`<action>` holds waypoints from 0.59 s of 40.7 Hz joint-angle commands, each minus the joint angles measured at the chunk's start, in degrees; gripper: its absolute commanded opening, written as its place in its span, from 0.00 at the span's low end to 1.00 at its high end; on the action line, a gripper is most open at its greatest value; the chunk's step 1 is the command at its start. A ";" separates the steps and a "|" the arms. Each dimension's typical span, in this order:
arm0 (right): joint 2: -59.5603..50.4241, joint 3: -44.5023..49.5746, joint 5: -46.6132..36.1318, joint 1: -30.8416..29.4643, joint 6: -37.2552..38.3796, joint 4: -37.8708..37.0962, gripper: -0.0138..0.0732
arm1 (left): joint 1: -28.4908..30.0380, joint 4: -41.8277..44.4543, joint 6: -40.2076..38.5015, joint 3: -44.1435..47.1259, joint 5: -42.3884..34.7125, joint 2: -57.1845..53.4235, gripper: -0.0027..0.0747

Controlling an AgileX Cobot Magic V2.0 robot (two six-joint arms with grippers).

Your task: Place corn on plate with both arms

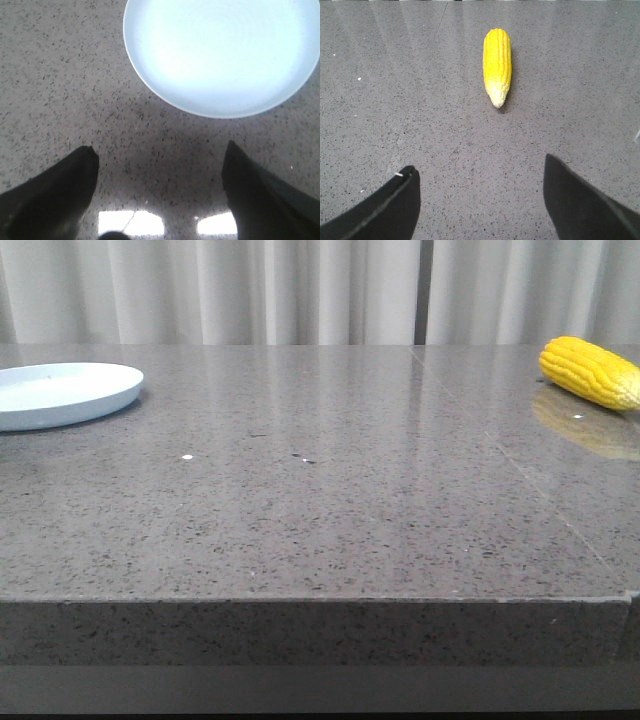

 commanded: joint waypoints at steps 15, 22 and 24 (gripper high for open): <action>0.69 -1.91 -4.51 -0.21 -0.35 -0.52 0.78 | 11.57 -30.40 17.67 -15.16 -2.35 17.23 0.66; 0.69 -1.91 -4.51 -0.21 -0.35 -0.52 0.78 | 11.57 -31.06 17.67 -18.07 -2.72 21.71 0.62; 0.69 -1.91 -4.51 -0.21 -0.35 -0.52 0.78 | 11.57 -31.06 17.67 -18.43 -3.23 22.68 0.60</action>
